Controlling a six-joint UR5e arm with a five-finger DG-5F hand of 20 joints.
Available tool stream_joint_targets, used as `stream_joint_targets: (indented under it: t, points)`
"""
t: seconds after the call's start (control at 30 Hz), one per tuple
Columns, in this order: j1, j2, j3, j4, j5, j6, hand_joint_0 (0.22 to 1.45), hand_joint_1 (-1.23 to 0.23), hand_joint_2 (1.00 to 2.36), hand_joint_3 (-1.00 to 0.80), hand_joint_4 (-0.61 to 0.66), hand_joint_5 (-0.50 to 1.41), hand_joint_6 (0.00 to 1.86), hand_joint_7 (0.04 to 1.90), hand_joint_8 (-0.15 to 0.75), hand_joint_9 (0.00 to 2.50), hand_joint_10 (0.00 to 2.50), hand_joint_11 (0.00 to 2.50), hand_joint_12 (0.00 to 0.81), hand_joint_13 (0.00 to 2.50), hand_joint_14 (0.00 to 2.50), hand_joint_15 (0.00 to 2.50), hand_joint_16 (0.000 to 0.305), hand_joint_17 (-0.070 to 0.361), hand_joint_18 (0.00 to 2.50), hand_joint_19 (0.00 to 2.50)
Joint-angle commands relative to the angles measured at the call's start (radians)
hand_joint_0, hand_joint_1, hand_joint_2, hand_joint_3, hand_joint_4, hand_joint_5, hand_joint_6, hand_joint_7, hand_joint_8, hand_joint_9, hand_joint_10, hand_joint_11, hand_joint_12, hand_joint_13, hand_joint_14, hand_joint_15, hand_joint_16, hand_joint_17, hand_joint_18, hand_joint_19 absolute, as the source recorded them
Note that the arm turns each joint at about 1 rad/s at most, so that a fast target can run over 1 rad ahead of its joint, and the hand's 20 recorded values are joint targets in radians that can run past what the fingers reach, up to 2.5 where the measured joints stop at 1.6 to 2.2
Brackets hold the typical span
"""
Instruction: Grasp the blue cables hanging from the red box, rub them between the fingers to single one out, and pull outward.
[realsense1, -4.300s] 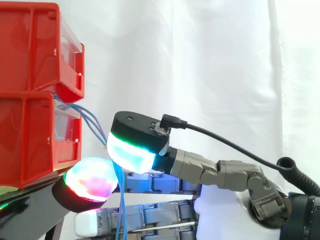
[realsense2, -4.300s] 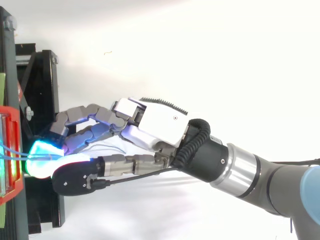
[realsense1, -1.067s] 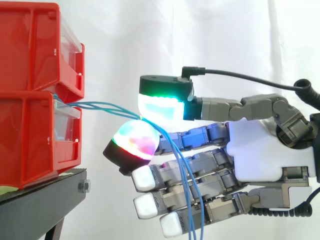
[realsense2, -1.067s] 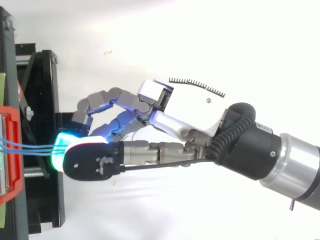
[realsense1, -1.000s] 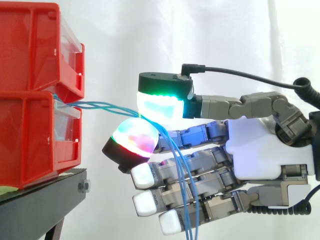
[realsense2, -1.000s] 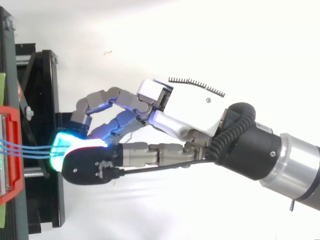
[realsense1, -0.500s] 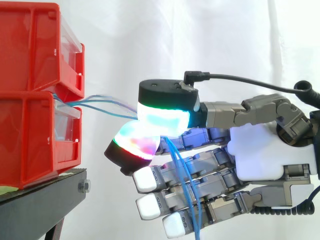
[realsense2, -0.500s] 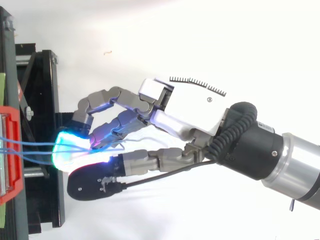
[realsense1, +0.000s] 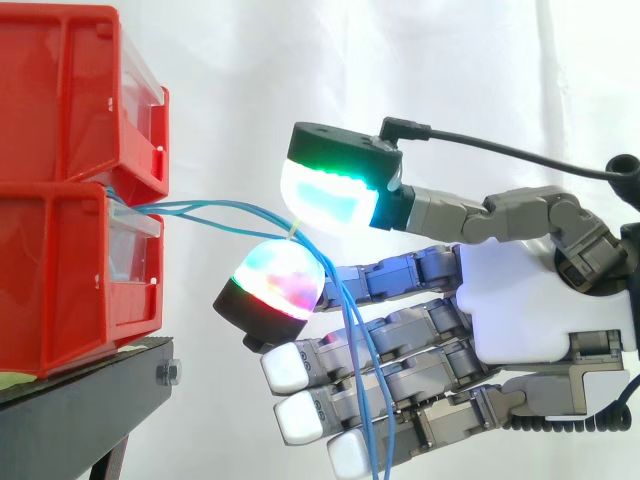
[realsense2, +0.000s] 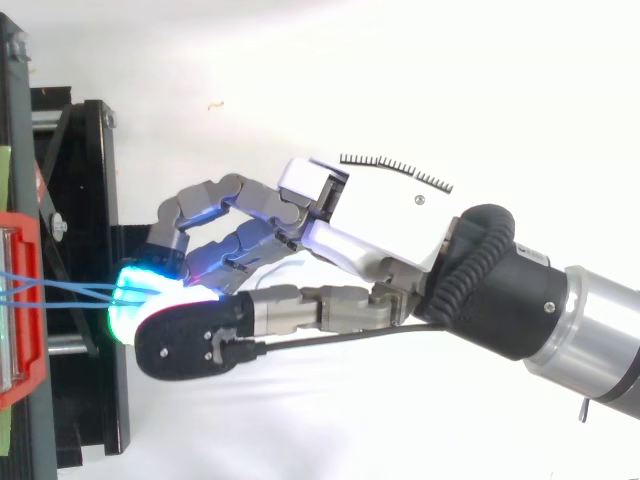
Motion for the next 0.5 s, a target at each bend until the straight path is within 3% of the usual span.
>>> stream_joint_targets:
  t: [0.0, 0.23, 0.47]
  points:
    - [0.0, 0.001, 0.0, -0.001, 0.0, 0.0, 0.48, -0.48, 1.0, -0.5, 0.18, -0.19, 0.89, 0.98, 0.321, 0.81, 0.01, 0.61, 0.425, 0.79, 0.02, 0.65, 0.057, 0.128, 0.62, 0.68]
    - [0.0, 0.001, 0.0, -0.001, 0.0, 0.0, 0.53, -0.33, 1.0, -0.5, 0.16, -0.19, 0.88, 1.04, 0.307, 0.81, 0.01, 0.61, 0.413, 0.77, 0.02, 0.67, 0.054, 0.121, 0.55, 0.72]
    - [0.0, 0.001, 0.001, -0.003, 0.0, 0.0, 0.58, -0.57, 1.02, -0.22, 0.16, -0.18, 0.88, 1.08, 0.301, 0.83, 0.01, 0.61, 0.4, 0.82, 0.02, 0.67, 0.051, 0.115, 0.61, 0.7]
